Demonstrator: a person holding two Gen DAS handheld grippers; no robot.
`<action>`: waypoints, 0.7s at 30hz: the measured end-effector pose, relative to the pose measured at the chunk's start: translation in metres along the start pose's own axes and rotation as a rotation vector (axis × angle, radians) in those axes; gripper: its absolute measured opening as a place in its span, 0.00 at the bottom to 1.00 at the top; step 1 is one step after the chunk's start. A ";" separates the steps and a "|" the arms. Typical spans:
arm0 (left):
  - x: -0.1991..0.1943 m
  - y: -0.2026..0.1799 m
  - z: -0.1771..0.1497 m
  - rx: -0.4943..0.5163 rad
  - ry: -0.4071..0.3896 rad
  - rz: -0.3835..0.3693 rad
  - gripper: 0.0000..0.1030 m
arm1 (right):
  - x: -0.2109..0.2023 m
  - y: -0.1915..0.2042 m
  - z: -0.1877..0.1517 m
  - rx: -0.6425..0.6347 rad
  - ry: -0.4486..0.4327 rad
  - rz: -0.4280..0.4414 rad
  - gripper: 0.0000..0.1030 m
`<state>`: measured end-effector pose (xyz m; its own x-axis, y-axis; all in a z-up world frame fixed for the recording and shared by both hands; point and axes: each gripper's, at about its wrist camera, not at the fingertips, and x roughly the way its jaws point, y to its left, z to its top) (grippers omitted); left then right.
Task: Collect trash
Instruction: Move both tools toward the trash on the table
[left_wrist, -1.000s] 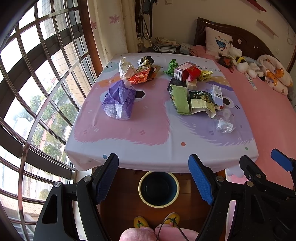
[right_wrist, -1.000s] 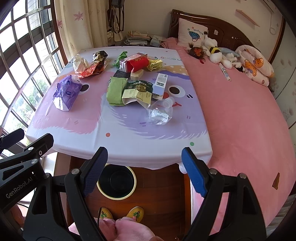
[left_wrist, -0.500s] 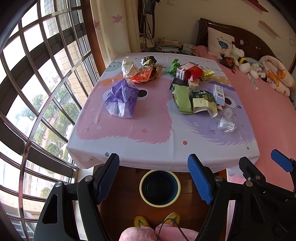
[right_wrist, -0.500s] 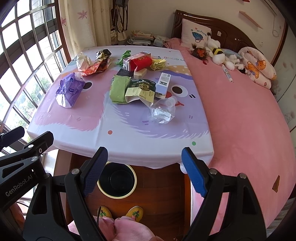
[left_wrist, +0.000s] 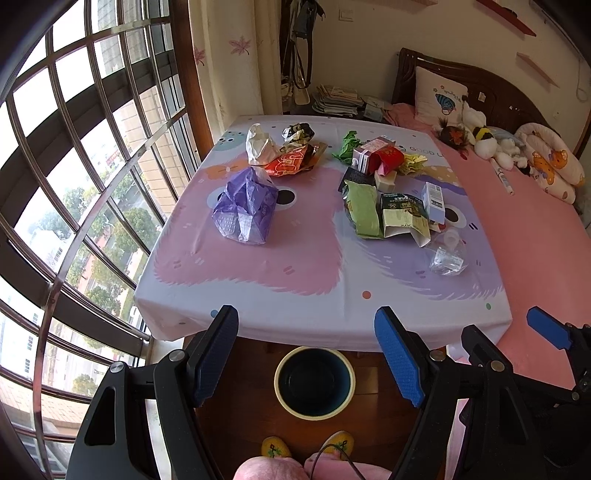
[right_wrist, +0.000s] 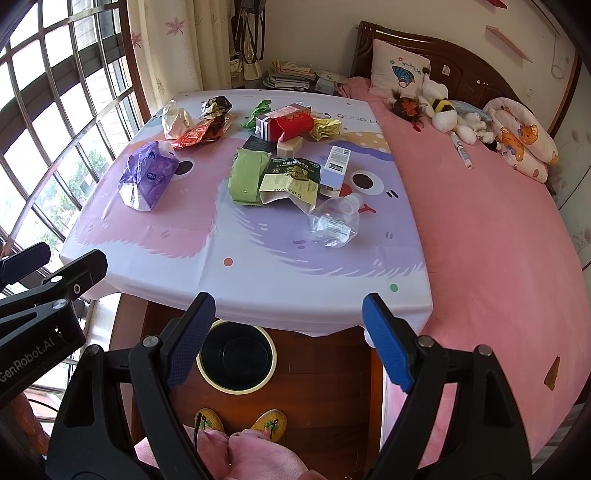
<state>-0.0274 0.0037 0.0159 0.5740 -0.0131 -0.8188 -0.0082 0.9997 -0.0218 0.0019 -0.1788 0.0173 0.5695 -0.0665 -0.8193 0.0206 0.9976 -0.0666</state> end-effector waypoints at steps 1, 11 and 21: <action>-0.002 0.000 0.001 -0.001 -0.006 0.001 0.76 | 0.000 0.000 0.000 -0.003 -0.001 0.002 0.78; -0.009 0.010 0.004 -0.070 -0.024 0.003 0.76 | -0.004 0.001 0.003 -0.015 -0.036 0.054 0.78; 0.002 0.039 0.023 -0.096 -0.023 0.063 0.76 | 0.000 0.022 0.024 -0.049 -0.070 0.115 0.78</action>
<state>-0.0080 0.0434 0.0265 0.5882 0.0512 -0.8071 -0.1228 0.9921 -0.0266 0.0220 -0.1565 0.0297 0.6217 0.0516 -0.7815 -0.0874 0.9962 -0.0037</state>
